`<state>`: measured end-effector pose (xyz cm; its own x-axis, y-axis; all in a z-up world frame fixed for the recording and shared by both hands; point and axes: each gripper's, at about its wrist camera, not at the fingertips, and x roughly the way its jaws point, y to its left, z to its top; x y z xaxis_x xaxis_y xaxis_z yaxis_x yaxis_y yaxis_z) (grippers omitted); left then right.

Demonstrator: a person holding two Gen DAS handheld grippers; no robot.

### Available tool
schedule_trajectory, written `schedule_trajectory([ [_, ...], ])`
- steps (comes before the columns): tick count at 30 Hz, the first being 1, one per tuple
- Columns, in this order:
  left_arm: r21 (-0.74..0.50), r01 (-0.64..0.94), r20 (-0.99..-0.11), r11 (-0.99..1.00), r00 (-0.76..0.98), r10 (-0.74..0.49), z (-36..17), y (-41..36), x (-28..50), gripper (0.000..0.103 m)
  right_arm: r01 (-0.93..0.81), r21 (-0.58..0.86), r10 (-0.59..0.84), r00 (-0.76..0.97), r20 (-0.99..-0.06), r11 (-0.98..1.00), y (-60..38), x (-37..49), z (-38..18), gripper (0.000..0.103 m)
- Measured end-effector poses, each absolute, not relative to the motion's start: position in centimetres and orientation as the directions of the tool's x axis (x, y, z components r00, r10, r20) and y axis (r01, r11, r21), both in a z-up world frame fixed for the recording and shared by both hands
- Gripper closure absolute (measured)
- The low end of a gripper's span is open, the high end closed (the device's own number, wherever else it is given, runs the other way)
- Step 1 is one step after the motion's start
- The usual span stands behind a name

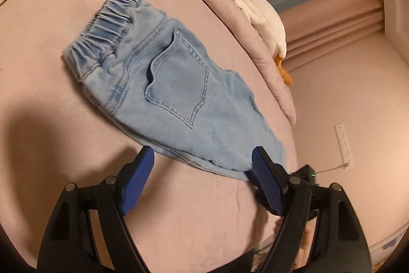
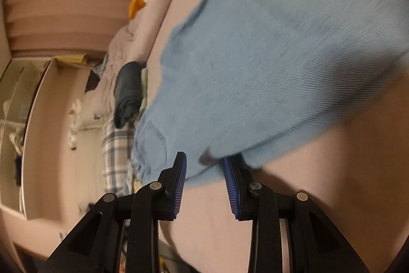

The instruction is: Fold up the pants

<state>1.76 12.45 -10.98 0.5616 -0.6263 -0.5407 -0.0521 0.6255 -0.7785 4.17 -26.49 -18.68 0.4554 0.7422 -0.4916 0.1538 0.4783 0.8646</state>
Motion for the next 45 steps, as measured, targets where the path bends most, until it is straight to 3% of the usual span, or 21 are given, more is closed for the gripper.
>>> schedule_trajectory([
  [1, -0.78, -0.049, -0.537, 0.624, 0.565, -0.626, -10.8, 12.5, 1.6, 0.024, 0.193, 0.841, 0.717, 0.449, -0.533, 0.505, -26.2, 4.7, -19.0, 0.076],
  [4, -0.8, -0.028, -0.509, 0.599, 0.56, -0.654, -10.4, 12.2, 1.9, 0.024, 0.212, 0.832, 0.696, 0.466, -0.547, 0.513, -26.4, 4.0, -18.3, 0.08],
  [5, -0.813, -0.023, -0.497, 0.582, 0.55, -0.672, -10.5, 12.1, 2.2, 0.024, 0.197, 0.822, 0.68, 0.477, -0.557, 0.535, -26.4, 4.0, -17.8, 0.088],
  [9, -0.838, -0.01, -0.471, 0.546, 0.519, -0.713, -10.9, 11.1, 3.0, 0.024, 0.165, 0.851, 0.692, 0.515, -0.506, 0.499, -26.9, 2.7, -16.7, 0.096],
  [18, -0.84, -0.039, -0.487, 0.541, 0.494, -0.72, -11.8, 9.4, 4.3, 0.024, 0.128, 0.897, 0.745, 0.514, -0.425, 0.424, -26.3, 2.1, -15.8, 0.1],
  [23, -0.788, -0.018, -0.531, 0.615, 0.526, -0.664, -10.4, 10.0, 4.5, 0.024, 0.172, 0.808, 0.72, 0.377, -0.582, 0.563, -25.0, 2.8, -16.8, 0.1],
  [28, -0.702, -0.023, -0.61, 0.712, 0.535, -0.584, -9.7, 11.2, 6.8, 0.024, -0.095, 0.668, 0.639, 0.417, -0.647, 0.738, -22.1, 3.6, -12.2, 0.1],
  [30, -0.605, -0.042, -0.681, 0.795, 0.544, -0.49, -9.8, 11.5, 7.5, 0.031, -0.177, 0.539, 0.558, 0.428, -0.711, 0.823, -20.3, 5.9, -10.9, 0.1],
  [33, -0.586, -0.026, -0.7, 0.81, 0.521, -0.489, -10.4, 12.3, 7.6, 0.044, -0.219, 0.302, 0.37, 0.426, -0.826, 0.928, -17.8, 10.3, -11.7, 0.1],
  [35, -0.553, 0.001, -0.721, 0.833, 0.5, -0.48, -10.8, 12.4, 7.6, 0.047, -0.273, 0.275, 0.357, 0.322, -0.877, 0.922, -16.3, 10.4, -13.5, 0.1],
  [36, -0.551, 0.011, -0.723, 0.834, 0.492, -0.484, -10.9, 12.4, 7.7, 0.047, -0.299, 0.298, 0.377, 0.252, -0.892, 0.906, -15.6, 9.6, -14.6, 0.1],
  [39, -0.536, 0.041, -0.73, 0.843, 0.479, -0.488, -11.0, 12.1, 7.6, 0.044, -0.377, 0.225, 0.348, 0.301, -0.888, 0.899, -15.0, 5.8, -14.2, 0.1],
  [42, -0.416, 0.097, -0.765, 0.904, 0.5, -0.406, -9.6, 9.9, 7.2, 0.026, -0.33, 0.334, 0.419, 0.233, -0.877, 0.883, -16.3, 5.6, -13.8, 0.1],
  [45, -0.349, 0.202, -0.747, 0.915, 0.529, -0.402, -8.3, 7.1, 7.0, 0.023, -0.381, 0.3, 0.43, 0.322, -0.843, 0.874, -15.8, 5.4, -11.7, 0.1],
])
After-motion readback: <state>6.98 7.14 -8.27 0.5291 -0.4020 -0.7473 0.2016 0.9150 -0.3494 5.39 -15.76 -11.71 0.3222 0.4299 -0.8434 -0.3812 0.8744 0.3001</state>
